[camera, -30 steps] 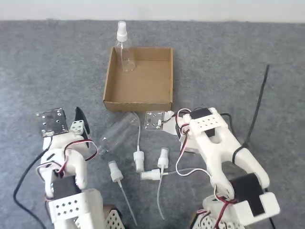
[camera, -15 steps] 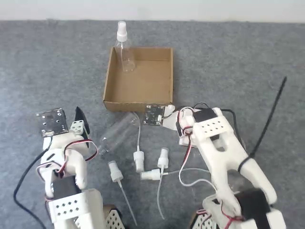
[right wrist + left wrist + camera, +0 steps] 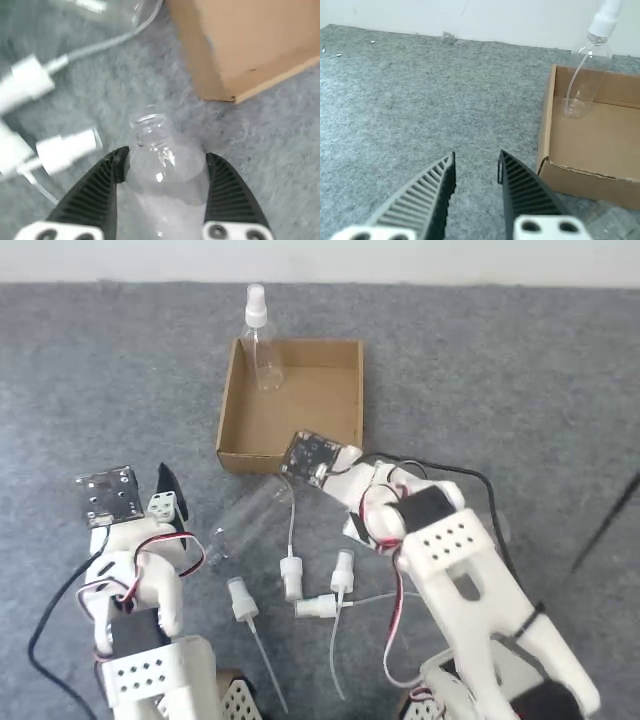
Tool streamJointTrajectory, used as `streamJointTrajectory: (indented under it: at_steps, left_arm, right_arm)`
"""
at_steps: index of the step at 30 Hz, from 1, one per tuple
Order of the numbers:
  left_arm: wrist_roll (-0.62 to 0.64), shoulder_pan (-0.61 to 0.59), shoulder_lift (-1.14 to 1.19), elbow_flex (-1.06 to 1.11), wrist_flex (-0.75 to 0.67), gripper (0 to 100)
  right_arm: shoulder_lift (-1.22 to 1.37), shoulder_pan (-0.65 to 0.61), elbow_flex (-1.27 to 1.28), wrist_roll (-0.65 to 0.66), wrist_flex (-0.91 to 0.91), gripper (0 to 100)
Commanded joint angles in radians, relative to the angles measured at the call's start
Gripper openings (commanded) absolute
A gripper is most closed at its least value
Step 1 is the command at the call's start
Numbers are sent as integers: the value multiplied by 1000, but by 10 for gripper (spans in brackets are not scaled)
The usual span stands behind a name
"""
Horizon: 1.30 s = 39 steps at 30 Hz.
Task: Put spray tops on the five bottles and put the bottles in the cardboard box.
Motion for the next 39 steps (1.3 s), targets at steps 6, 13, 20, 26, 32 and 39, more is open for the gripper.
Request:
streamJointTrajectory:
  at_steps: [6, 13, 20, 26, 32, 39]
  left_arm:
    - [-14, -3, -17, -12, -34, 135]
    - [-14, -3, -17, -12, -34, 135]
    - [-12, -2, -17, -13, -34, 134]
    - [-11, 3, -17, -15, -28, 134]
    - [-11, 3, -17, -15, -28, 134]
    - [-12, 3, -17, -22, -25, 134]
  right_arm:
    - [-232, -27, -29, -414, 8, 101]
    - [-421, -27, 77, -542, -2, 101]
    - [-679, -19, 270, -611, -116, 101]
    - [-894, -18, 468, -647, -236, 100]
    - [-1053, -16, 574, -649, -246, 100]
    - [-1176, 7, 657, -661, -254, 100]
